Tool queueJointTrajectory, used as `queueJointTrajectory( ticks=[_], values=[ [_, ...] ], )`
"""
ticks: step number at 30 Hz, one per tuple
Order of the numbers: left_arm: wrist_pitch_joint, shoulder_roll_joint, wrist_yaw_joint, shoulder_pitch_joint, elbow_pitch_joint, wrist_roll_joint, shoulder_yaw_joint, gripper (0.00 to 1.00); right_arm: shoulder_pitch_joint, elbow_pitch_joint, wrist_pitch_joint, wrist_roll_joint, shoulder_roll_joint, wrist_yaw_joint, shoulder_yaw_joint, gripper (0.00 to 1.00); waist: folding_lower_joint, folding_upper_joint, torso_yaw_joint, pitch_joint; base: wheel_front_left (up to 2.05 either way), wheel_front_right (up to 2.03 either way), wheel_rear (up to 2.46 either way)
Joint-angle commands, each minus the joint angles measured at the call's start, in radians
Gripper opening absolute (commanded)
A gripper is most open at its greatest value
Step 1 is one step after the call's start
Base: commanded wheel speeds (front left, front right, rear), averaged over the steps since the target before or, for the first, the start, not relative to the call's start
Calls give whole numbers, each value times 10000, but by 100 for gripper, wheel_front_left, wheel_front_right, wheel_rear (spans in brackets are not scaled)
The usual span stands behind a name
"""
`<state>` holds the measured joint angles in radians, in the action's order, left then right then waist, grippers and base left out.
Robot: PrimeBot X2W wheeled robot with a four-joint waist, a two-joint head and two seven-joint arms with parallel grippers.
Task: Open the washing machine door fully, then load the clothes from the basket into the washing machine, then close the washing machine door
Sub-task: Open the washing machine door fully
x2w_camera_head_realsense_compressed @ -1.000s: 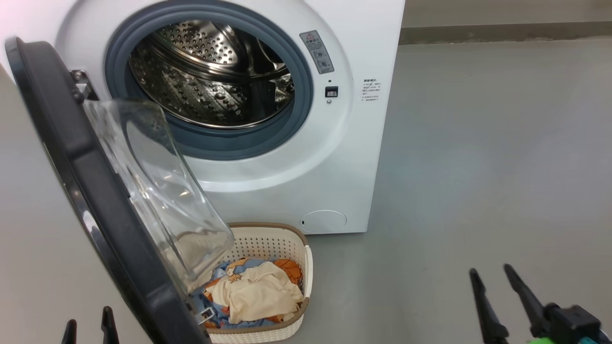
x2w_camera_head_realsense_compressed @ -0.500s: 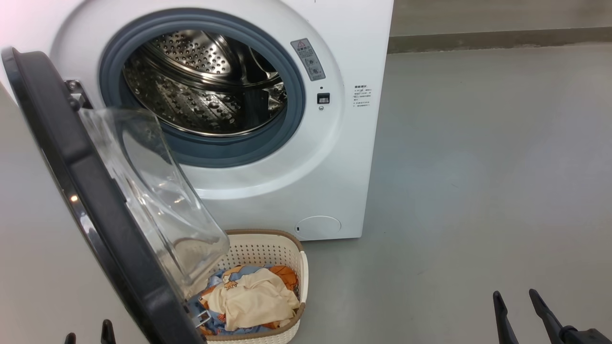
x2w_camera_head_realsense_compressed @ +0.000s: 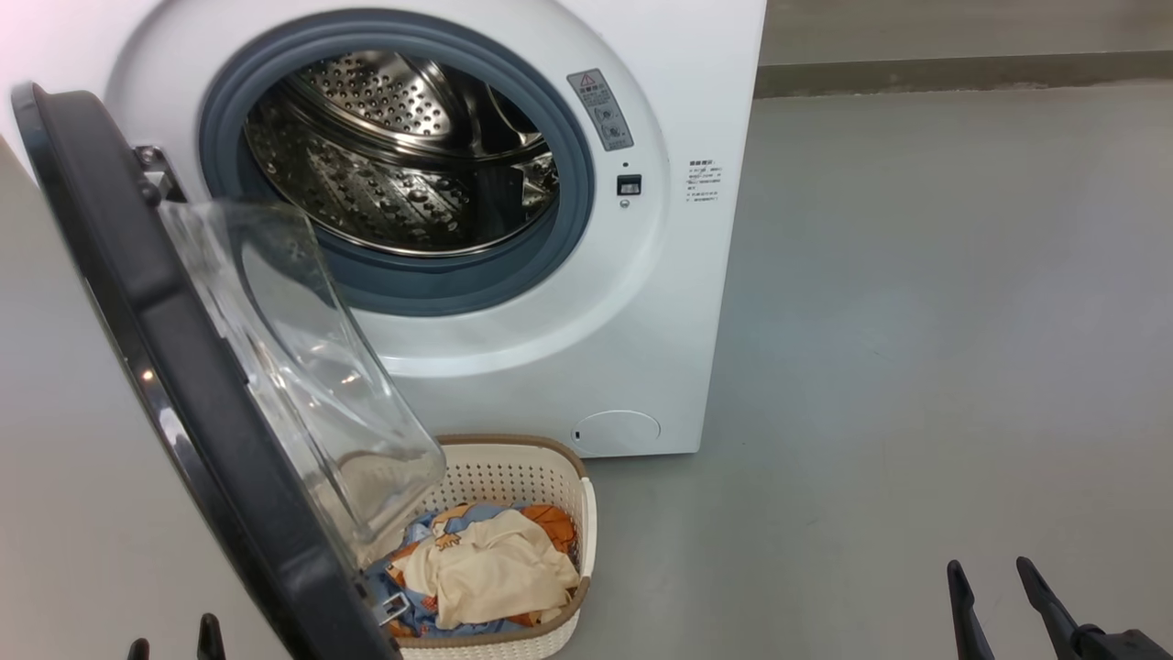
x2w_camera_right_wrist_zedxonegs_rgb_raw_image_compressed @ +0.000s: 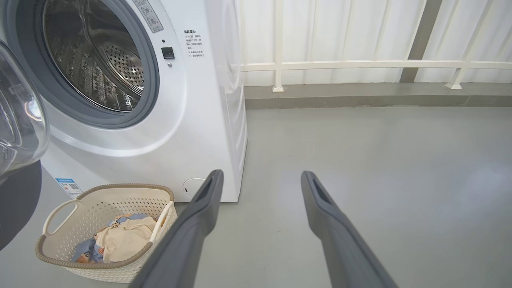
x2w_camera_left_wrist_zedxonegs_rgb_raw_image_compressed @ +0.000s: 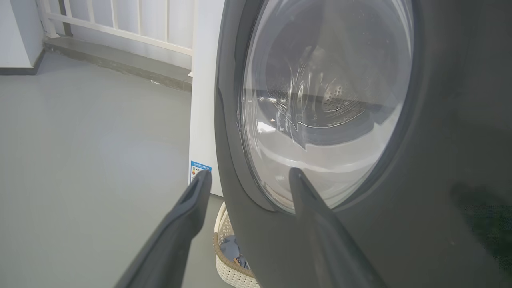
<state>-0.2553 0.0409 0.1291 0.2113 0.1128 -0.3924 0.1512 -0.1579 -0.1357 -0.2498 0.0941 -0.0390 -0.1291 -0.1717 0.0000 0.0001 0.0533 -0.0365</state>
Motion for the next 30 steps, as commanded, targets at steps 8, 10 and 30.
queueJointTrajectory(
  ticks=[8,10,30],
  values=[
    [-65,193,16,-206,-317,55,286,100,651,161,-120,-230,-149,-16,232,100,0,-1,54,80,0,0,0],
    [-65,203,16,-206,-316,50,279,100,660,176,-120,-242,-146,-16,216,100,0,-1,88,85,0,0,0],
    [-65,174,16,-162,-276,-96,331,0,635,212,-120,-242,-125,-16,298,100,0,-1,288,147,0,0,0]
  ],
)
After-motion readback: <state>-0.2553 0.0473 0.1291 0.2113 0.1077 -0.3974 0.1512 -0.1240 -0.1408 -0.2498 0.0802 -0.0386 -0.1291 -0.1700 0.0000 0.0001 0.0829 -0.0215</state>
